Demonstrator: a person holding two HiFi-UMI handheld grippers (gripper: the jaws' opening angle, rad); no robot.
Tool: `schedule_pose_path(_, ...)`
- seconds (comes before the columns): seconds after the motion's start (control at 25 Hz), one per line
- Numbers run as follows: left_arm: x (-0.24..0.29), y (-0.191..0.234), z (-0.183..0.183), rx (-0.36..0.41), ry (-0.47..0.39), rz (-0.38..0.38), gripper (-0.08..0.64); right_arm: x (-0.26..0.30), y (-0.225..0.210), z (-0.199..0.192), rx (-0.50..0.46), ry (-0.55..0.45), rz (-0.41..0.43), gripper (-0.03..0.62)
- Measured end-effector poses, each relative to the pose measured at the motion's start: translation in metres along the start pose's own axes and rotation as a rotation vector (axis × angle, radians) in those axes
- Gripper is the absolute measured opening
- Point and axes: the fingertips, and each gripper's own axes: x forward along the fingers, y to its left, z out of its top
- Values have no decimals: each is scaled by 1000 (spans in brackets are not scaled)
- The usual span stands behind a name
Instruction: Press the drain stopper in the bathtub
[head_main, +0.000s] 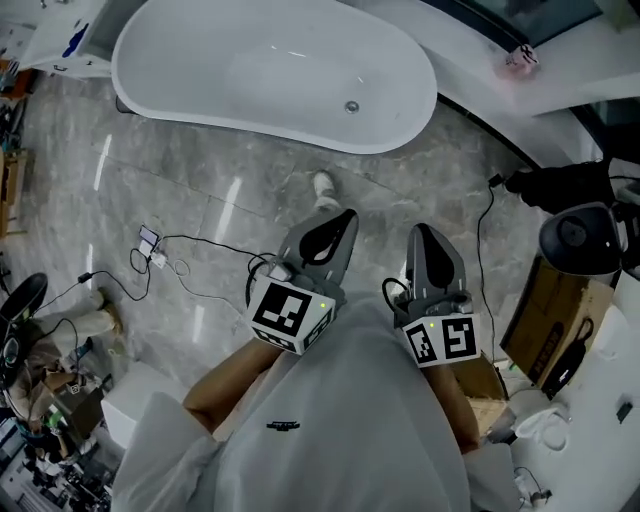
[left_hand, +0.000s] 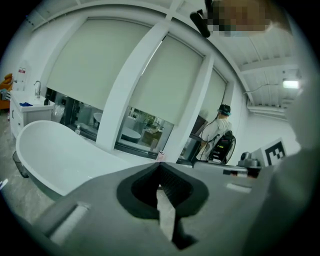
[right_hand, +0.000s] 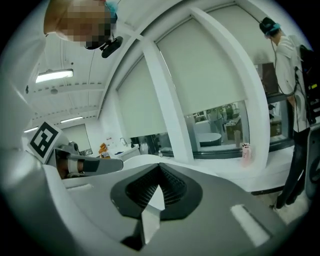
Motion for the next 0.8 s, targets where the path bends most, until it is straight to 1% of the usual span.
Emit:
schedule_pose_path(0.12, 42, 23, 33, 2, -1, -32, 5, 51, -19, 32, -37, 12, 15, -2)
schedule_pose_path(0.2, 67, 41, 47, -1, 14, -43, 5, 83, -26, 49, -62, 17, 31, -2)
schedule_pose_path(0.28, 86, 57, 58, 0, 24, -42, 5, 110, -33, 62, -83, 26, 46, -2)
schedule_pose_path(0.4, 108, 75, 77, 1, 11, -29, 5, 144, -41, 75, -100, 46, 73, -2)
schedule_pose_path(0.52, 123, 92, 90, -25, -4, 0, 5, 176, -46, 80, -110, 78, 114, -2)
schedule_pose_path(0.6, 133, 100, 95, -49, -11, 29, 5, 198, -51, 81, -119, 106, 155, -2)
schedule_pose_path(0.8, 173, 127, 104, -117, -28, 167, 5, 254, -77, 78, -155, 193, 287, -3)
